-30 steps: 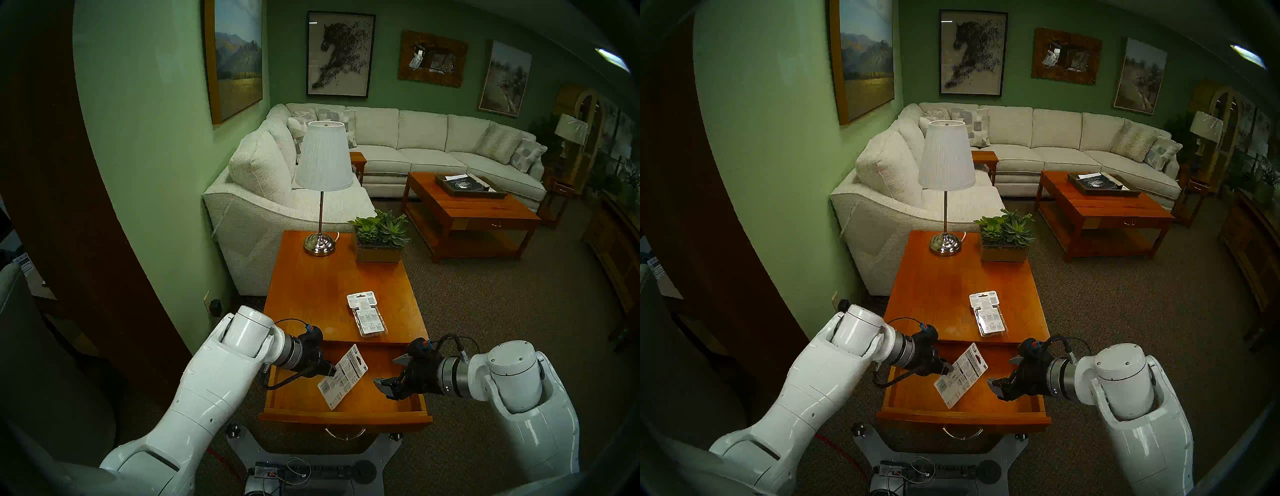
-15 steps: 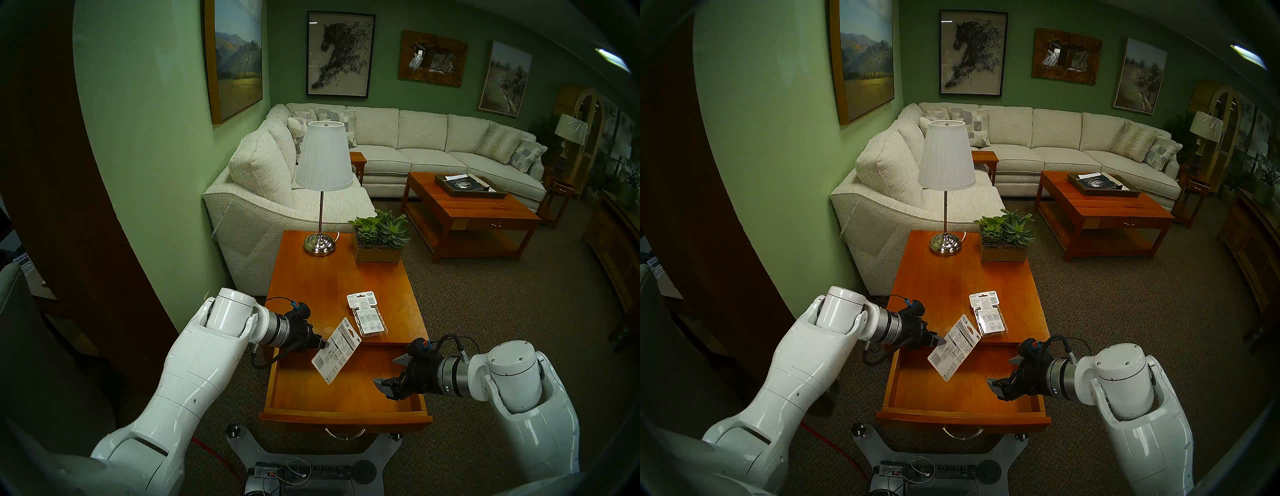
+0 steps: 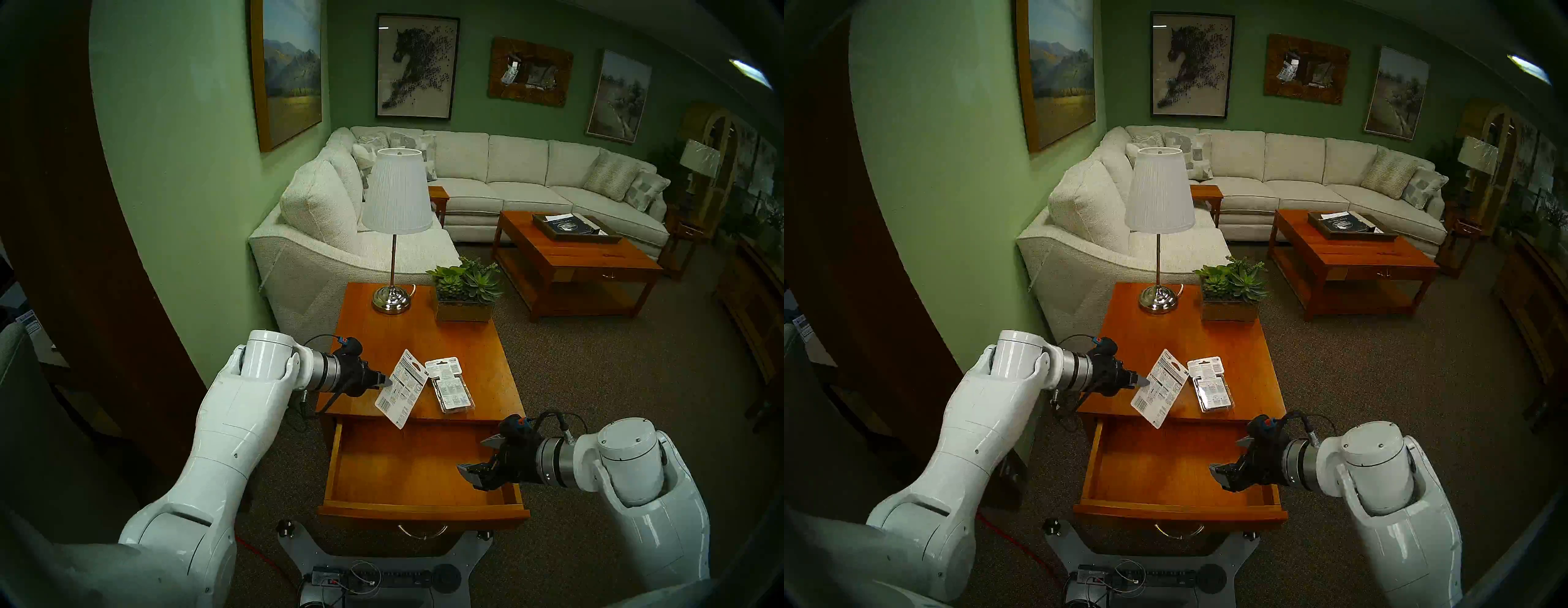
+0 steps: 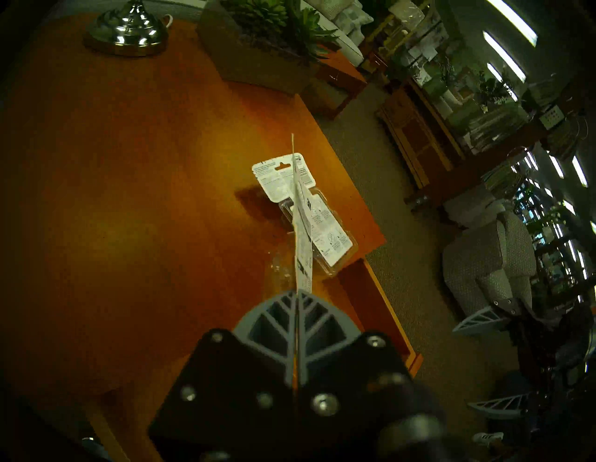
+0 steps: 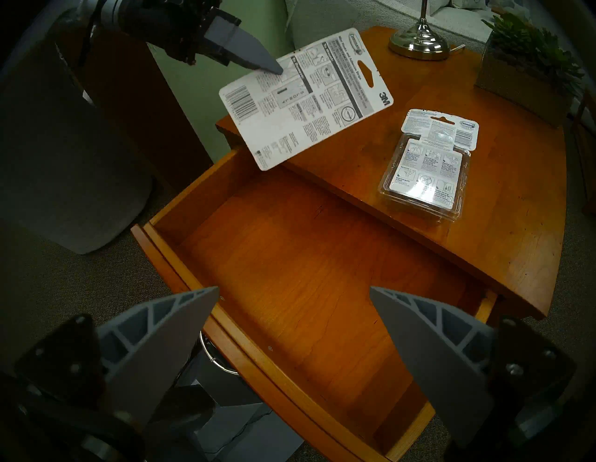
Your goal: Open the drawer, take out the contents and close the drawer
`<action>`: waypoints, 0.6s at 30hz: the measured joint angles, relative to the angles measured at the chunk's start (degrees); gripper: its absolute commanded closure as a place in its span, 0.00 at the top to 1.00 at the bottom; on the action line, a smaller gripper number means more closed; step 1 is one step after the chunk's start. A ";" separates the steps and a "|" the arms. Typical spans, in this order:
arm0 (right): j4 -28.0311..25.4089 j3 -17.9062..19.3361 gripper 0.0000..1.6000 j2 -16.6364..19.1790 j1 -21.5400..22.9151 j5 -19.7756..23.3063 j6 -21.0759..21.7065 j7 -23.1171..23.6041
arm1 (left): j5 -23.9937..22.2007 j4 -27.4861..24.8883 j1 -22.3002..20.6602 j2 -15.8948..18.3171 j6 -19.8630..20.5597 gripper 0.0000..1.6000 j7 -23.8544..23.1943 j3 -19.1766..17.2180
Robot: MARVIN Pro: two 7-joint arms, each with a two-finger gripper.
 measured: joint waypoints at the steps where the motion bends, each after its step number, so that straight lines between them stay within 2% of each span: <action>1: 0.00 0.00 1.00 0.00 0.00 0.00 0.00 0.00 | 0.03 0.79 -0.33 -0.29 -0.14 0.00 0.56 -0.28; 9: 0.05 0.00 1.00 0.01 0.00 0.02 -0.01 0.00 | 0.43 7.25 -3.47 -2.44 -2.45 0.00 5.55 -2.05; 17: 0.06 0.00 1.00 0.02 0.00 0.04 -0.01 0.00 | 1.25 11.90 -6.37 -3.64 -5.45 0.00 8.78 -2.16; 18: 0.06 0.00 1.00 0.02 0.00 0.04 -0.01 0.00 | 1.42 12.55 -6.73 -3.76 -5.88 0.06 9.06 -2.08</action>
